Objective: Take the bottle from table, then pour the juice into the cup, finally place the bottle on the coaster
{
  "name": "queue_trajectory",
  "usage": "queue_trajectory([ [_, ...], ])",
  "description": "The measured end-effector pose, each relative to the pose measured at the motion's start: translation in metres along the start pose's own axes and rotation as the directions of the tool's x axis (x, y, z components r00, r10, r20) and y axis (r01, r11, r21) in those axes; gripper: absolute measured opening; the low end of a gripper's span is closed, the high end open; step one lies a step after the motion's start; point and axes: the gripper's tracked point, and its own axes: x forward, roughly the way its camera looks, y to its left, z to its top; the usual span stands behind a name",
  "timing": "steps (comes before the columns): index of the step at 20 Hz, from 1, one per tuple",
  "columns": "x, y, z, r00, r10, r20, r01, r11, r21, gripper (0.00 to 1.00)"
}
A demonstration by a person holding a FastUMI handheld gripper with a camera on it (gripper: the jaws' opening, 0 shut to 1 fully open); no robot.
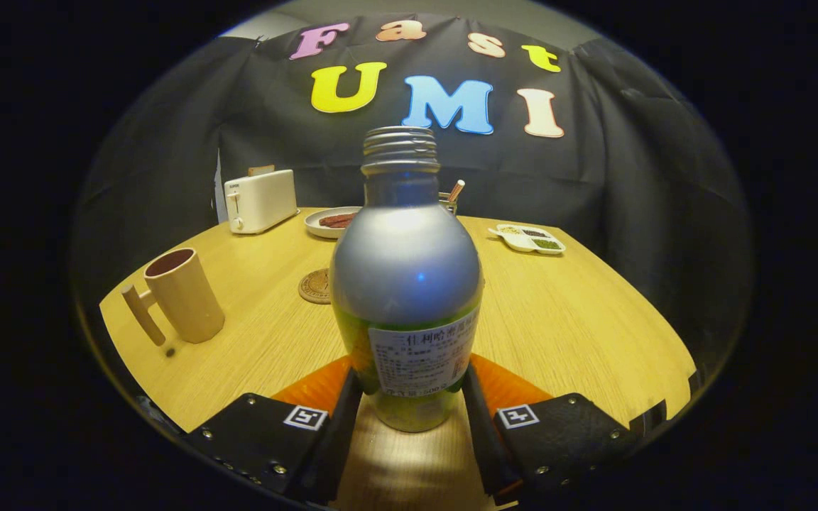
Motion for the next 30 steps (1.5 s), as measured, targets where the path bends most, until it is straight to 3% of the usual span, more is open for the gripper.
queue_trajectory([
  [6, 0.002, 0.008, 0.031, 1.0, -0.001, 0.007, 0.002, 0.986, -0.164, 0.72],
  [12, 0.005, 0.028, 0.062, 1.0, 0.001, 0.029, 0.009, 0.944, -0.331, 0.72],
  [21, 0.008, 0.072, 0.08, 0.999, 0.031, 0.023, -0.013, 0.827, -0.561, 0.72],
  [30, 0.015, 0.092, 0.078, 0.999, -0.006, -0.04, -0.025, 0.686, -0.727, 0.72],
])
